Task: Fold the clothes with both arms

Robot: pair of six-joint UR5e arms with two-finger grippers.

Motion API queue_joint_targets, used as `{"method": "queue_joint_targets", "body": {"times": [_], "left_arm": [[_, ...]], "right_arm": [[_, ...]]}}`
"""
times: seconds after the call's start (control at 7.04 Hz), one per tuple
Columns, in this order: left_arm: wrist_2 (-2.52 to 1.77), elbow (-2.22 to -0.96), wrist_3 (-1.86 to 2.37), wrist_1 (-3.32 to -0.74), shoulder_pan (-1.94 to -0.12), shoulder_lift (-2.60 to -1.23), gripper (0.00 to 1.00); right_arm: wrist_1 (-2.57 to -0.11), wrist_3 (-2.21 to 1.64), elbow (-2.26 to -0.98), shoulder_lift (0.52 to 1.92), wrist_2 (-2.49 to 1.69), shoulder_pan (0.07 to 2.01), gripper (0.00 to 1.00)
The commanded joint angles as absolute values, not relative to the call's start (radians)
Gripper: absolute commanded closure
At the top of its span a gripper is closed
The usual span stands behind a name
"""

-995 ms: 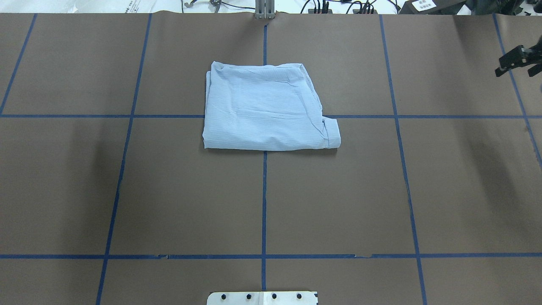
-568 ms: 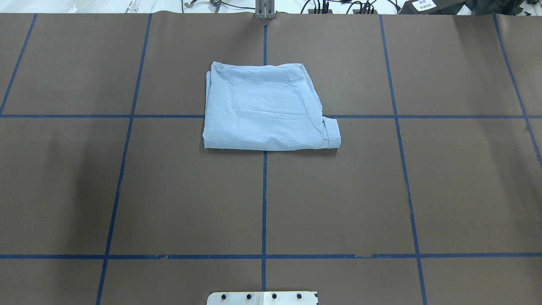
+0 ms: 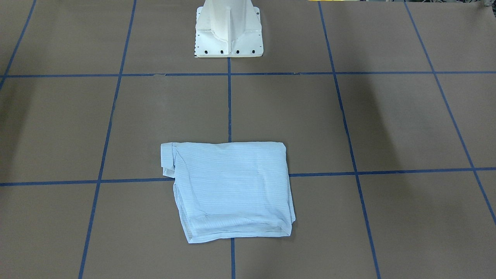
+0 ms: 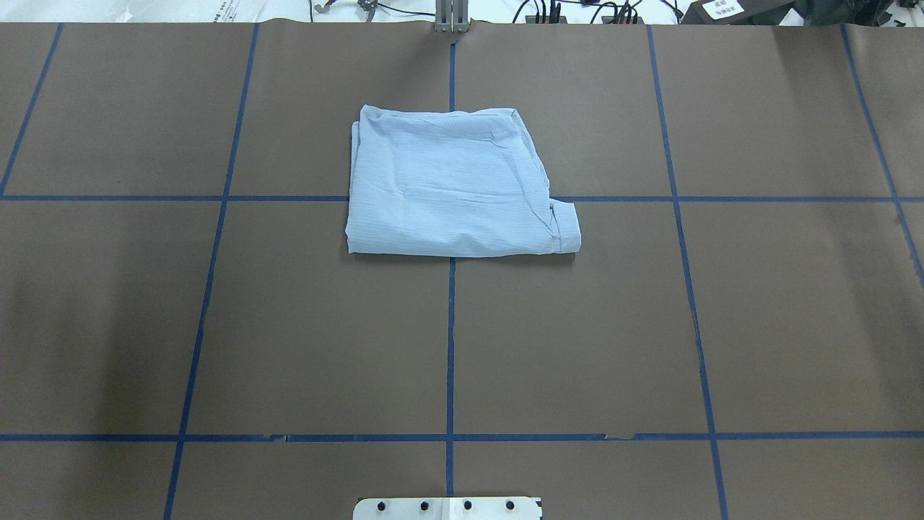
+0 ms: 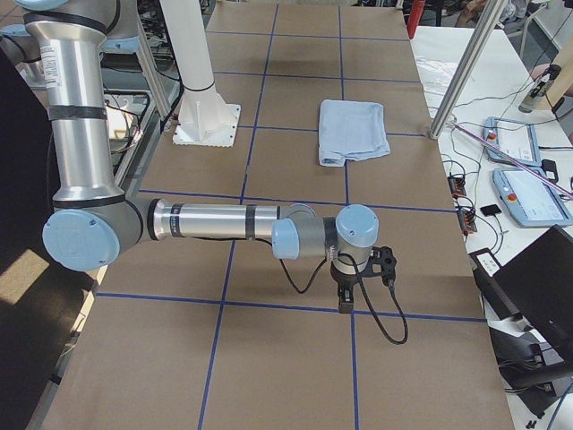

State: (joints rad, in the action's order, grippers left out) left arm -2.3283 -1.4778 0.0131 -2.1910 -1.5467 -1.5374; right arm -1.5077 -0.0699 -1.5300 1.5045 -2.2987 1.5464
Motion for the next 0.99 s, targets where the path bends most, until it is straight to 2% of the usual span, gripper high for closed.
{"method": "queue_joint_targets", "body": {"times": [0.0, 0.14, 0.85], "left_arm": [[-2.327, -1.491, 0.027, -2.080, -1.546, -1.577, 0.00], [-2.326, -1.499, 0.028, -2.001, -1.549, -1.607, 0.00], [-2.333, -1.595, 0.032, -1.962, -1.552, -1.549, 0.00]], "right_arm": [[-1.516, -0.005, -1.528, 1.512, -2.246, 1.534, 0.00], [-1.516, 0.047, -1.525, 1.525, -2.237, 1.532, 0.00], [-1.548, 0.048, -1.529, 1.537, -2.368, 1.531, 0.00]]}}
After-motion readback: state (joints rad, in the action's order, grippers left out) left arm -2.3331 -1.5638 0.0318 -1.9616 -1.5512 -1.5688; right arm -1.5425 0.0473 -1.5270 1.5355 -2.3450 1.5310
